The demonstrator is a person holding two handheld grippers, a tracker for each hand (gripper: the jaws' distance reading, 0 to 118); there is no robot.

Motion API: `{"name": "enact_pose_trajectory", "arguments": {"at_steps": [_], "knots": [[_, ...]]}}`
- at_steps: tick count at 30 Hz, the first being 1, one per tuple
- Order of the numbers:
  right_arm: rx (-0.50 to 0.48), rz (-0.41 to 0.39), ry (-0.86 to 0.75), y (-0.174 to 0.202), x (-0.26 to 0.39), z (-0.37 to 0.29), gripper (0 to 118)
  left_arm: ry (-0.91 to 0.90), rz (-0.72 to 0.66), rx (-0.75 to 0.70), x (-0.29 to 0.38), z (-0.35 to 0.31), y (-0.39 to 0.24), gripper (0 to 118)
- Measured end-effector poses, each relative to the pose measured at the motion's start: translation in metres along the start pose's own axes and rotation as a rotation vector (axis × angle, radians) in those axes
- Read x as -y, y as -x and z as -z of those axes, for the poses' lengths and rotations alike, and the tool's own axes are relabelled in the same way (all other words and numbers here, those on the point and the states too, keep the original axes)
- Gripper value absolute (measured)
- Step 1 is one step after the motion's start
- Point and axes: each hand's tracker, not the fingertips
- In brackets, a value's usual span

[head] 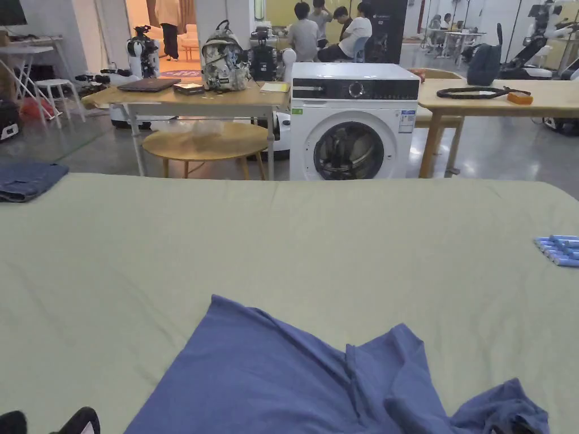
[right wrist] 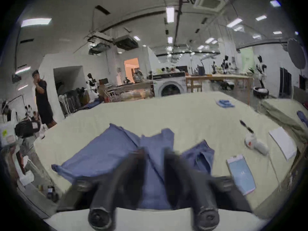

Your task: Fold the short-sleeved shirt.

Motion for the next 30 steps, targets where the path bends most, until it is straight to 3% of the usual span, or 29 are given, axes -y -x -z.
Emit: {"name": "enact_pose_trajectory", "arguments": {"at_steps": [1, 3, 5, 9, 11, 12, 14, 15, 18, 22, 23, 26, 30], "knots": [[0.004, -0.028, -0.013, 0.003, -0.002, 0.001, 0, -0.024, -0.001, 0.03, -0.002, 0.001, -0.005, 3], [0.006, -0.059, -0.007, 0.011, -0.002, 0.004, 0, -0.052, 0.01, -0.016, -0.001, 0.0, -0.011, 0], [0.005, -0.067, -0.002, 0.015, -0.001, 0.008, 0, 0.034, 0.005, 0.031, -0.003, 0.002, -0.012, 0], [-0.01, -0.061, 0.006, 0.015, 0.003, 0.008, 0, 0.032, 0.025, -0.067, 0.0, -0.005, 0.005, 0], [-0.018, -0.052, 0.016, 0.011, 0.007, 0.006, 0, 0.058, -0.046, -0.067, 0.006, -0.012, 0.025, 0], [-0.02, -0.043, 0.022, 0.009, 0.01, 0.006, 0, 0.087, -0.07, -0.085, 0.011, -0.014, 0.036, 15], [-0.034, -0.011, 0.049, 0.005, 0.013, 0.005, 0, 0.16, -0.093, -0.116, 0.031, -0.018, 0.064, 66], [-0.03, 0.003, 0.055, 0.003, 0.017, 0.005, 0, 0.2, -0.092, -0.132, 0.043, -0.017, 0.073, 86], [-0.03, 0.042, 0.09, -0.002, 0.023, 0.008, 0, 0.368, -0.125, -0.182, 0.079, 0.001, 0.084, 86], [-0.035, 0.065, 0.112, -0.002, 0.023, 0.007, 0, 0.443, -0.22, -0.16, 0.115, 0.03, 0.089, 85], [-0.033, 0.063, 0.116, -0.003, 0.023, 0.007, 0, 0.443, -0.234, -0.156, 0.12, 0.035, 0.09, 81], [-0.007, 0.048, 0.125, -0.007, 0.021, 0.004, 0, 0.463, -0.245, -0.119, 0.127, 0.05, 0.087, 6], [-0.005, 0.089, 0.143, -0.024, 0.018, 0.014, 0, 0.502, -0.24, -0.138, 0.132, 0.061, 0.083, 1]]}}
